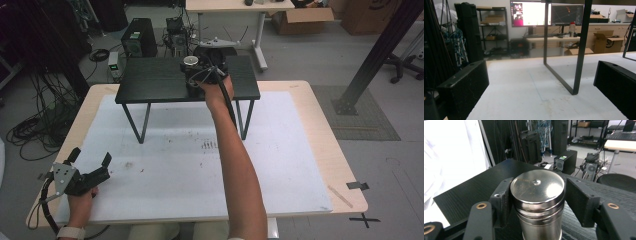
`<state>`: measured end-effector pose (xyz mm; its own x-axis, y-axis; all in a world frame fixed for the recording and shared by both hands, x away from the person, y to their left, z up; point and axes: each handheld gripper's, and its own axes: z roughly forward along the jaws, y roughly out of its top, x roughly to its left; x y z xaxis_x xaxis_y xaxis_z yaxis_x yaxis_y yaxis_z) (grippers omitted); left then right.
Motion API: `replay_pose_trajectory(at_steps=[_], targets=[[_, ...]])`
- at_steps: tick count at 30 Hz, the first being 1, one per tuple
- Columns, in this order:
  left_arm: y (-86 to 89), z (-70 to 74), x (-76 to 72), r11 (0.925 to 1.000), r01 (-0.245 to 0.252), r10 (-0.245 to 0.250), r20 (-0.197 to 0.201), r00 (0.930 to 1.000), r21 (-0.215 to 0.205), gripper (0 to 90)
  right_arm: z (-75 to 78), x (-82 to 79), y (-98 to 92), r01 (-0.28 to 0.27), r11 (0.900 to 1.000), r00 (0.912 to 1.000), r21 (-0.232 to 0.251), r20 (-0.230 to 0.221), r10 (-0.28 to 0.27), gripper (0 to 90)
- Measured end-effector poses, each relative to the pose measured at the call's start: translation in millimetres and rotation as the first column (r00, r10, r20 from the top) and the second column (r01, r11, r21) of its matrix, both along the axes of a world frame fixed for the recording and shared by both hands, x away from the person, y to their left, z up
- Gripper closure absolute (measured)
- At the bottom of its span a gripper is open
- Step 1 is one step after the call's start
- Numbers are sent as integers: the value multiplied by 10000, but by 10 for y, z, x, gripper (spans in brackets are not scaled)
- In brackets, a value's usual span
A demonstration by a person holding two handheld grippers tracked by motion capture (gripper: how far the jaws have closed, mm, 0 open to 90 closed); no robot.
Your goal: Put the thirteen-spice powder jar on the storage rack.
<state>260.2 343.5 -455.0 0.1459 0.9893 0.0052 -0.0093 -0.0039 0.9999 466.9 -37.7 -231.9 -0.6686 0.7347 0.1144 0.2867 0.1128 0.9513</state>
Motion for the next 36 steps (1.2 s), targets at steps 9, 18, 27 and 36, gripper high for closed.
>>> replay_pose_trajectory(at_steps=[9, 18, 27, 36], targets=[[-3, -1, -2, 10000, -2, 2, 27, 10000, -6, 2, 48, -113, -110, 105, 9996, 9988, 254, 478, -117, 258], [-4, -2, -4, 10000, -10, 9, 36, 10000, 47, 2, 73, -254, -195, 193, 9998, 9981, 89, 585, -198, 135], [-5, -2, -8, 10000, -27, 27, 65, 10000, 75, 2, 62, -417, -313, 80, 9996, 9976, 256, 689, -97, 54], [-7, -3, -10, 10000, -40, 39, 100, 9999, 78, 2, 30, -666, -371, -413, 9975, 9937, 570, 1062, 351, 29]])
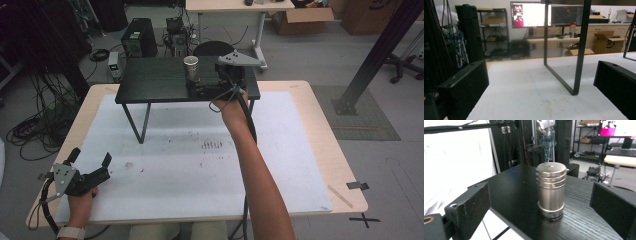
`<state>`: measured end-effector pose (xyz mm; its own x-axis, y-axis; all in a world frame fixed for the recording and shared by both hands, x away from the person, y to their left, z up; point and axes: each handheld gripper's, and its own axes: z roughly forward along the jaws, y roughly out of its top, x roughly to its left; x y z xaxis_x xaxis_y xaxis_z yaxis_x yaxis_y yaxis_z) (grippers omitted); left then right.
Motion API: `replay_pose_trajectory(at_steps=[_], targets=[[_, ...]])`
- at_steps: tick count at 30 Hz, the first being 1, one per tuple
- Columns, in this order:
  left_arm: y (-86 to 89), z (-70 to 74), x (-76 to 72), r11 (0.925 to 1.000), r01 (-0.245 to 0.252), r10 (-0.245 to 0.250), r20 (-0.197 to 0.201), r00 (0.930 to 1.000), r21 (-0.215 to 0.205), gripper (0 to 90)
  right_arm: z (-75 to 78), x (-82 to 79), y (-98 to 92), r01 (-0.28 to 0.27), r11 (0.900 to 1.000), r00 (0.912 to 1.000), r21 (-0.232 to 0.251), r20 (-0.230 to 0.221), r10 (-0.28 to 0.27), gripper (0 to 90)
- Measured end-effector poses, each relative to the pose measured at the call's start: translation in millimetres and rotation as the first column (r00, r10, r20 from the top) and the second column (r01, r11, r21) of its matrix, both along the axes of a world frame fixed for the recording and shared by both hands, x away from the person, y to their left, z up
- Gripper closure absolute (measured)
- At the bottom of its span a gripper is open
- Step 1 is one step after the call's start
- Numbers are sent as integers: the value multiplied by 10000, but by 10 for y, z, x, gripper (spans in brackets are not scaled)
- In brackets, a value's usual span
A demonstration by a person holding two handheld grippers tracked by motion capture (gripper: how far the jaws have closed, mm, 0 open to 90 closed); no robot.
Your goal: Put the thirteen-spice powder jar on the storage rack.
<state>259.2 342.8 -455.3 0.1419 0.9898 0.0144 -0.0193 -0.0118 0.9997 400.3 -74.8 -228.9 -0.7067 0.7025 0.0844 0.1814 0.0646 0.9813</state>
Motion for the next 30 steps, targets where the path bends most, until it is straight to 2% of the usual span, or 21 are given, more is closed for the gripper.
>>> replay_pose_trajectory(at_steps=[8, 15, 22, 30], targets=[[-1, -1, -2, 10000, -4, 4, 24, 10000, 15, 2, -39, -236, -10, -371, 9993, 9990, 88, 257, 369, 24], [-3, -1, -2, 10000, -8, 8, 33, 10000, 21, 2, -123, -394, -17, -545, 9985, 9981, 35, 292, 544, 24], [-3, 0, -3, 10000, -8, 8, 27, 10000, 30, 2, -205, -545, -63, -534, 9985, 9978, -100, 399, 538, 24], [-5, -1, -3, 10000, -15, 14, 46, 10000, 29, 2, -302, -743, -154, -539, 9985, 9971, -3, 530, 538, 22]])
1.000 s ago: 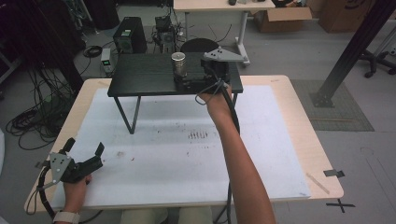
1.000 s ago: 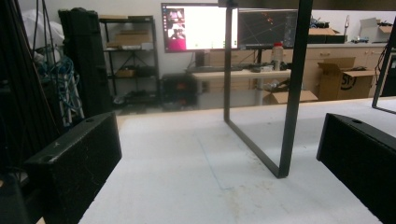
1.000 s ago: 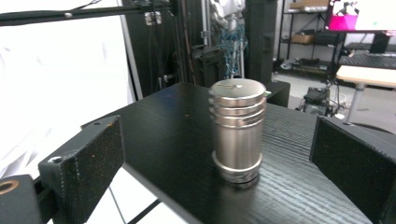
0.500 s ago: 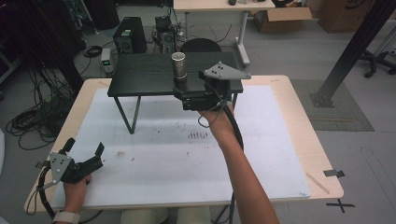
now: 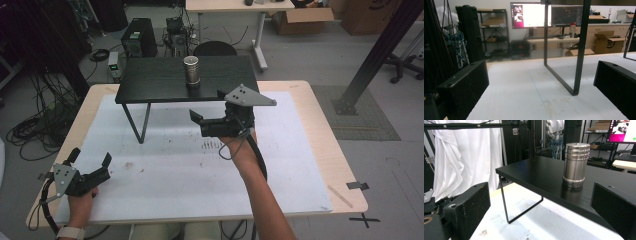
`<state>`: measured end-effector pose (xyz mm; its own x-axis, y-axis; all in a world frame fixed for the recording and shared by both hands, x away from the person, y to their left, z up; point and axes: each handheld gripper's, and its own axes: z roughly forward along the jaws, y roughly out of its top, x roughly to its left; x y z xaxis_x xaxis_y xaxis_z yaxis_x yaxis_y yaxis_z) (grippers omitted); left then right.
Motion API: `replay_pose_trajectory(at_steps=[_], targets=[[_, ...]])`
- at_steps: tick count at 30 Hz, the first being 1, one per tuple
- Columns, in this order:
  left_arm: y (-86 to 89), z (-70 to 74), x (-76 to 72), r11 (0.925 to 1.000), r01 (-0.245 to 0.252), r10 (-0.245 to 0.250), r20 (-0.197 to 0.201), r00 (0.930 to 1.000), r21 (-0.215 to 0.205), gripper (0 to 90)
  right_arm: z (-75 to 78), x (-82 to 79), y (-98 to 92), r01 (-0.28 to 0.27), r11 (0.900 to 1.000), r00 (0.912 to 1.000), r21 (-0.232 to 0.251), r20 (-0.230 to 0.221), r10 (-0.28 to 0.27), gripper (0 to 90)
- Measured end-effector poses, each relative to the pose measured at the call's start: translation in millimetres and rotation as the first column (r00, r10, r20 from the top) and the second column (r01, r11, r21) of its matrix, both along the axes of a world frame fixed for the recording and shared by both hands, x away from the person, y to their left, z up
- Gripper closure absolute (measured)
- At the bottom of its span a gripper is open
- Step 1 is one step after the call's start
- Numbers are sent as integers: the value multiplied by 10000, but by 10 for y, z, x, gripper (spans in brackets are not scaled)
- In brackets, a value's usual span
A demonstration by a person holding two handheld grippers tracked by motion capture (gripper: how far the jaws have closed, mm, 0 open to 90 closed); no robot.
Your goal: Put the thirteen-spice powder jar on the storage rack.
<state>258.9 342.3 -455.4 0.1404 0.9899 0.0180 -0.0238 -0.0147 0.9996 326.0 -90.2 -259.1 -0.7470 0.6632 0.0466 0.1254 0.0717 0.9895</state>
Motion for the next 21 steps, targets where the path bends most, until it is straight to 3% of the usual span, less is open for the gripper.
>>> replay_pose_trajectory(at_steps=[6, 21], targets=[[1, 0, 2, 10000, -13, 13, -26, 10000, 7, 2, -148, -87, -85, 60, 9997, 9999, -241, -142, -63, 19], [0, 1, 1, 10000, -25, 25, -33, 10000, 33, 2, -514, -197, -295, 364, 9993, 9991, -86, -226, -366, 7]])
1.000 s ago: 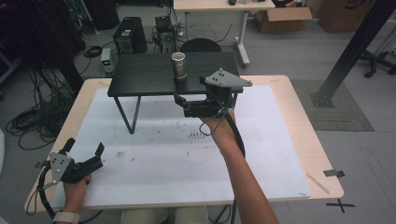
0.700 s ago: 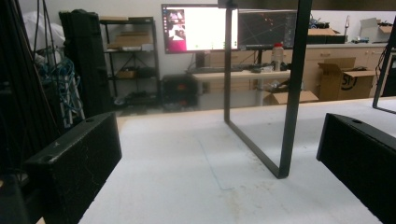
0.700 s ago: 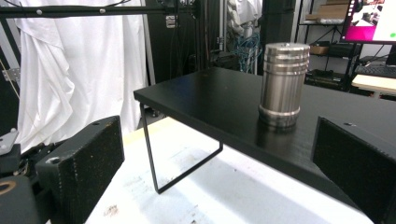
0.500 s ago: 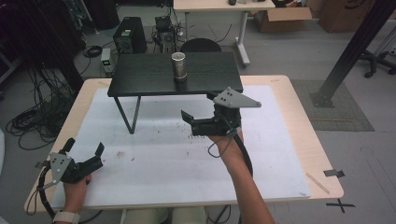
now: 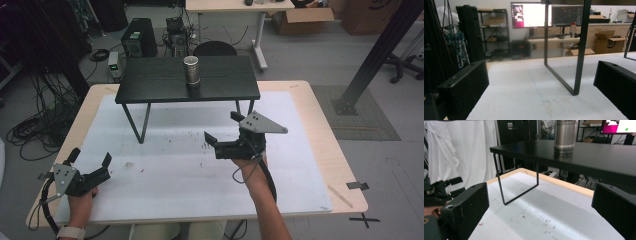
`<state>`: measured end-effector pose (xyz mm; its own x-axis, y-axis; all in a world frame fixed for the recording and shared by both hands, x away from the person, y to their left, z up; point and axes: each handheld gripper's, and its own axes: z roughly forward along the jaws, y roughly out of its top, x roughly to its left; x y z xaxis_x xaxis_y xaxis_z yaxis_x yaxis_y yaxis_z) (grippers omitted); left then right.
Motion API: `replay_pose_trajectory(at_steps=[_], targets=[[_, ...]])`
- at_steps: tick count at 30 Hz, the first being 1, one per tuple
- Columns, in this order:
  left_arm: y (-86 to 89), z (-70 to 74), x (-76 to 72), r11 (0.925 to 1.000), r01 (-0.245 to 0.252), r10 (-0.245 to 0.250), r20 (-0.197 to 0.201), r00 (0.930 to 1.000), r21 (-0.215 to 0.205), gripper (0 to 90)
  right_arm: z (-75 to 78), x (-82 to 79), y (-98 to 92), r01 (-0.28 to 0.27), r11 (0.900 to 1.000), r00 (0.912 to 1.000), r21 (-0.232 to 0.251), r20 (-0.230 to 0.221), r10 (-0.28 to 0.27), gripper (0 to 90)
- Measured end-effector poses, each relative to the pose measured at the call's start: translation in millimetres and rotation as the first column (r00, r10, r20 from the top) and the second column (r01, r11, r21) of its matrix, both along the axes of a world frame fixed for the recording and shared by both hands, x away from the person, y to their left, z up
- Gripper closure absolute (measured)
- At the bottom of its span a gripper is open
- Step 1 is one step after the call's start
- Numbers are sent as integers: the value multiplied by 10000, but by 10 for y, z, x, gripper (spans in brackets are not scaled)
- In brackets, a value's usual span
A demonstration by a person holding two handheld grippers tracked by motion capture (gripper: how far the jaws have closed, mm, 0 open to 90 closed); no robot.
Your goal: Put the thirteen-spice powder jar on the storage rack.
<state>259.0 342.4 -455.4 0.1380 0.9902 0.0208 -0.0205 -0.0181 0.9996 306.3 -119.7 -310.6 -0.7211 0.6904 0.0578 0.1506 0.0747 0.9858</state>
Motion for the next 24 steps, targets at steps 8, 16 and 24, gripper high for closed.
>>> replay_pose_trajectory(at_steps=[8, 16, 24], targets=[[-2, 0, -3, 10000, -14, 14, 25, 10000, 5, 2, -273, 7, -115, 361, 9991, 9993, -224, -40, -362, 7], [-5, -1, -3, 10000, -38, 38, 31, 10000, 9, 2, -528, -2, -278, 977, 9952, 9952, 14, -90, -977, 0], [-5, 0, -1, 10000, -58, 58, 13, 10000, 8, 2, -746, -40, -467, 1612, 9868, 9869, 127, -73, -1612, 0]])
